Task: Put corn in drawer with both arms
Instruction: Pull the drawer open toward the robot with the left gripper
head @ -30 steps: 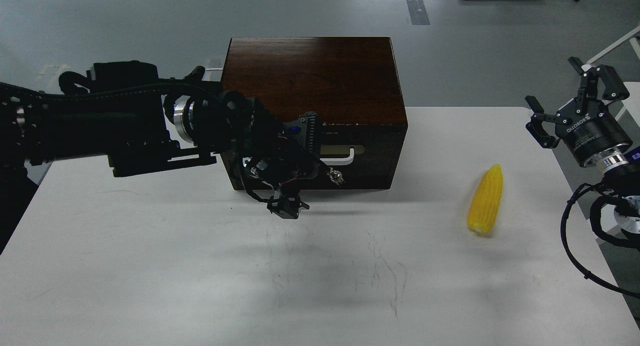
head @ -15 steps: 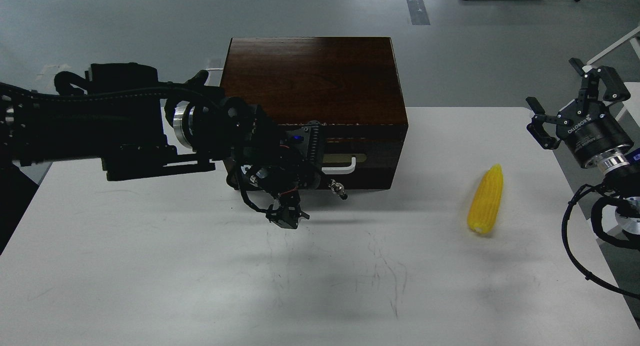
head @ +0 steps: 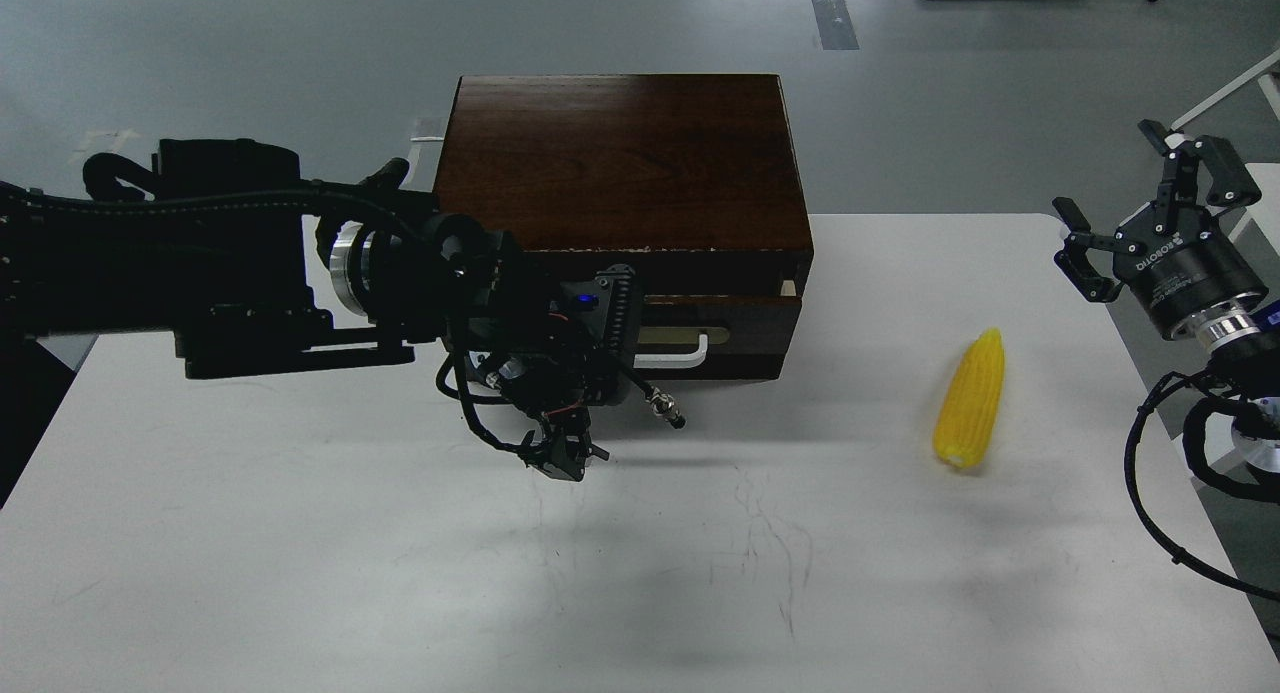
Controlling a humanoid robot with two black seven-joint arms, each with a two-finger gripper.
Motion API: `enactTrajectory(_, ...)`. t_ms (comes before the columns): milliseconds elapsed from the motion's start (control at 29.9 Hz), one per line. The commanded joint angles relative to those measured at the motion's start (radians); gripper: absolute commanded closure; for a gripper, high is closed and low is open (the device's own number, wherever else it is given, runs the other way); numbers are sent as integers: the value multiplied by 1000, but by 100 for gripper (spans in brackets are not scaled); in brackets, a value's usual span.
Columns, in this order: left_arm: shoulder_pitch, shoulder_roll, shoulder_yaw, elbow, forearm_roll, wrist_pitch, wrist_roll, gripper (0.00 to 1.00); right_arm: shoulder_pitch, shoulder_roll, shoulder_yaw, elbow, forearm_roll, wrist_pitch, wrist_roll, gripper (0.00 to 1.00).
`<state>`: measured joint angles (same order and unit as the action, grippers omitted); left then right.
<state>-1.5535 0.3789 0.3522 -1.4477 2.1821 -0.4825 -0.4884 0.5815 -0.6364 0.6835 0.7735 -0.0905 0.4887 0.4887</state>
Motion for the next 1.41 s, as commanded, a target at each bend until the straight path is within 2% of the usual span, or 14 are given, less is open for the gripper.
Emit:
enactTrajectory(0, -13, 41, 1, -48, 0, -5, 0, 2, 0, -9, -1, 0, 0, 0, 0, 0)
enactTrajectory(770, 0, 66, 5, -164, 0, -6, 0, 2, -2, -9, -1, 6, 0, 0, 0, 0)
enactTrajectory(1372, -43, 64, 7, -160, 0, -6, 0, 2, -2, -9, -1, 6, 0, 0, 0, 0)
